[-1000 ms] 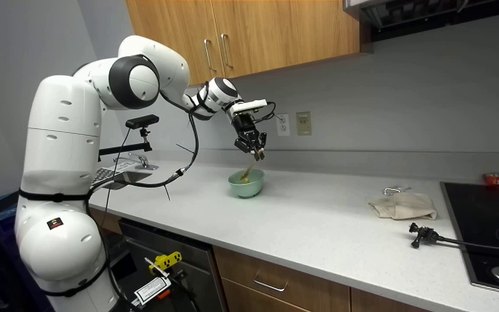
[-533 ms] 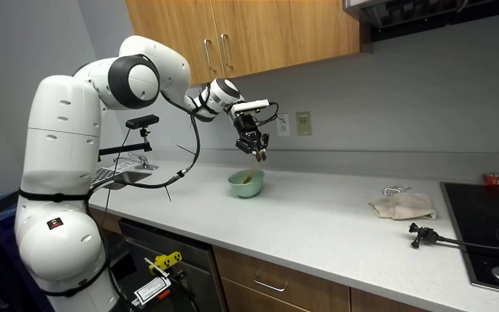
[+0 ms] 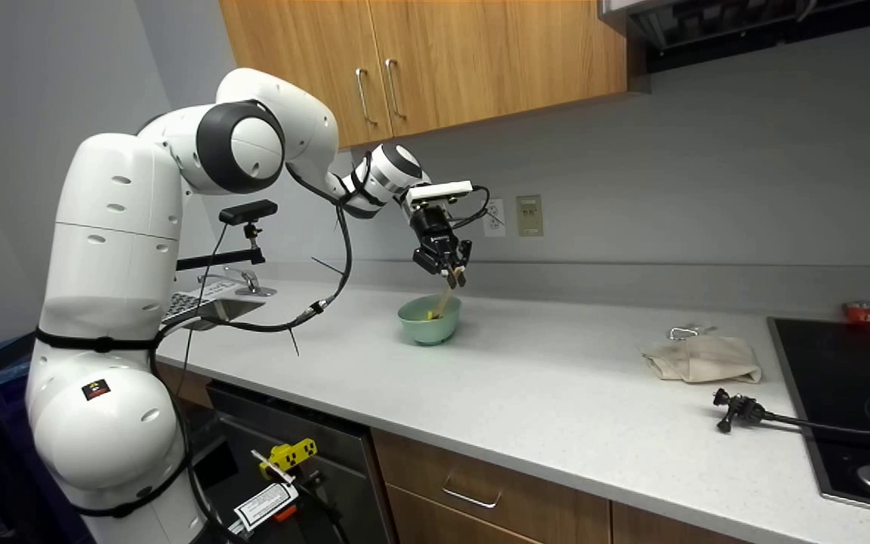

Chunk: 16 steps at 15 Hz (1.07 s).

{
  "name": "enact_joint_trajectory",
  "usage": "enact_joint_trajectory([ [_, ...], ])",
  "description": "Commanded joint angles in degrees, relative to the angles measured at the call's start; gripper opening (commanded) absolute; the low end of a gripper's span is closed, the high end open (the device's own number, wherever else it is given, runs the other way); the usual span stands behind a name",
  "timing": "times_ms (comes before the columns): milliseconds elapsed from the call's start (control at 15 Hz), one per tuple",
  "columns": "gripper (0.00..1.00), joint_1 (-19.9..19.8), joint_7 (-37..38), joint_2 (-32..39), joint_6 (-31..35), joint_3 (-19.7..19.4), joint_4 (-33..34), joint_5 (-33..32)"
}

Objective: Use the ladle to stir in the bowl

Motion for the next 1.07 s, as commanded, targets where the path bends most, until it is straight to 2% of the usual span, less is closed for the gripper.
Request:
enact_joint_trajectory([
  [0,0.04,-0.4,-1.6,0.9,-0.3,0.2,2.4,1.6],
  [667,0.04,-0.2,-1.5,2.6,0.3,-0.1,5.1,3.2],
  [733,0.42,-0.2,-1.5,2.6,0.1,-0.2,5.2,3.0],
  [800,0.43,-0.2,-1.4,2.6,0.1,-0.2,5.2,2.9],
  [1000,0.63,-0.3,-1.5,2.2,0.2,-0.2,5.1,2.9],
])
